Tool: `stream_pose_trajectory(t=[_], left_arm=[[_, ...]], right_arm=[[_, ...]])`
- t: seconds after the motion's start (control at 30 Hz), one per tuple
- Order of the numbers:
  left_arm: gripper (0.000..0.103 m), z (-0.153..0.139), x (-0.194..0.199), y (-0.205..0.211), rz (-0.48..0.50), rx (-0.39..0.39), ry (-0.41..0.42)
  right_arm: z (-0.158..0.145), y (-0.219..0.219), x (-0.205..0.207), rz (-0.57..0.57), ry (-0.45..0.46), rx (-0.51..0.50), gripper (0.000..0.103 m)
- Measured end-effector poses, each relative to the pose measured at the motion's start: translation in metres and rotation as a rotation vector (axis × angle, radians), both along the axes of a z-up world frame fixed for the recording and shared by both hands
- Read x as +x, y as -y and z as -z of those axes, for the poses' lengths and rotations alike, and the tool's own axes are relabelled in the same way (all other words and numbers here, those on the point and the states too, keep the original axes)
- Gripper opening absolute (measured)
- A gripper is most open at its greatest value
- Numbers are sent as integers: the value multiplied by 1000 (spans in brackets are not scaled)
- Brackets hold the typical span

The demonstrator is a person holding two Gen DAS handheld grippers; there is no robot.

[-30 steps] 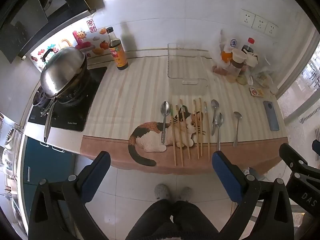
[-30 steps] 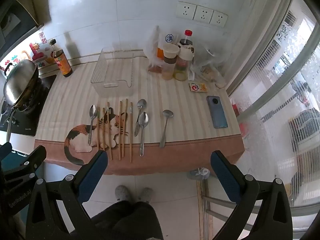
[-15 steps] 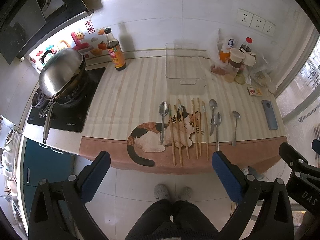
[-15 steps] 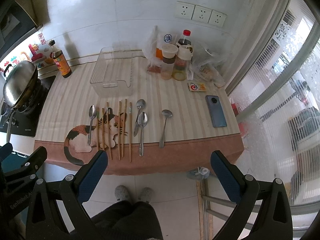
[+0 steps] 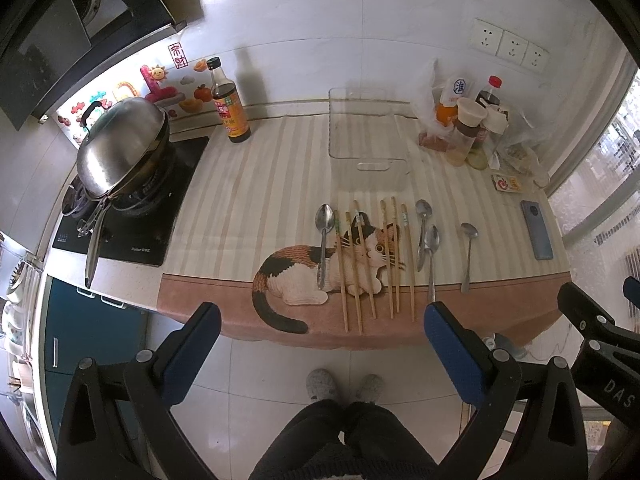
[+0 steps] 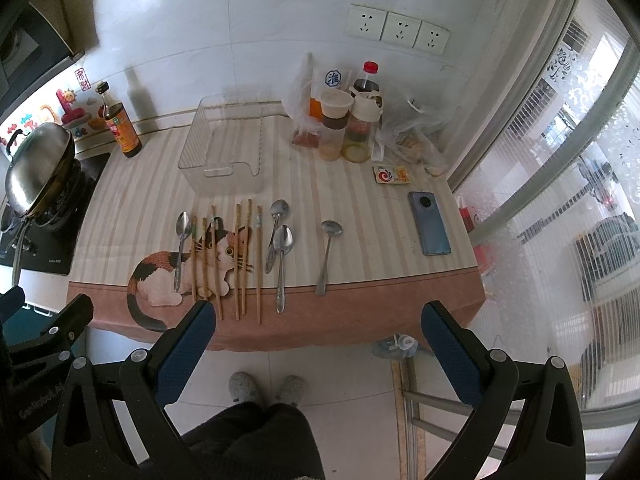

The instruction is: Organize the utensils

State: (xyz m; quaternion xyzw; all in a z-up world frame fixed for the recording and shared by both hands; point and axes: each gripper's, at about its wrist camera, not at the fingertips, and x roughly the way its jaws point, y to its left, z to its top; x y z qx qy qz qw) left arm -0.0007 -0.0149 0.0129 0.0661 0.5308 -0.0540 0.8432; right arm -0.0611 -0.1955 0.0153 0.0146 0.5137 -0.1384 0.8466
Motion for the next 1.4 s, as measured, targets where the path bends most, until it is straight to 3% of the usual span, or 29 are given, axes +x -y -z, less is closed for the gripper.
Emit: stream_pose_trajectory(t=[1.1,1.4], left_arm=[[103,-3,0,6,-2,-3,7],[103,-5,5,10,-8,-6,10]], right_arm=[[3,-1,5,-3,0,-5,103],[-11,20,5,-14,7,0,103]])
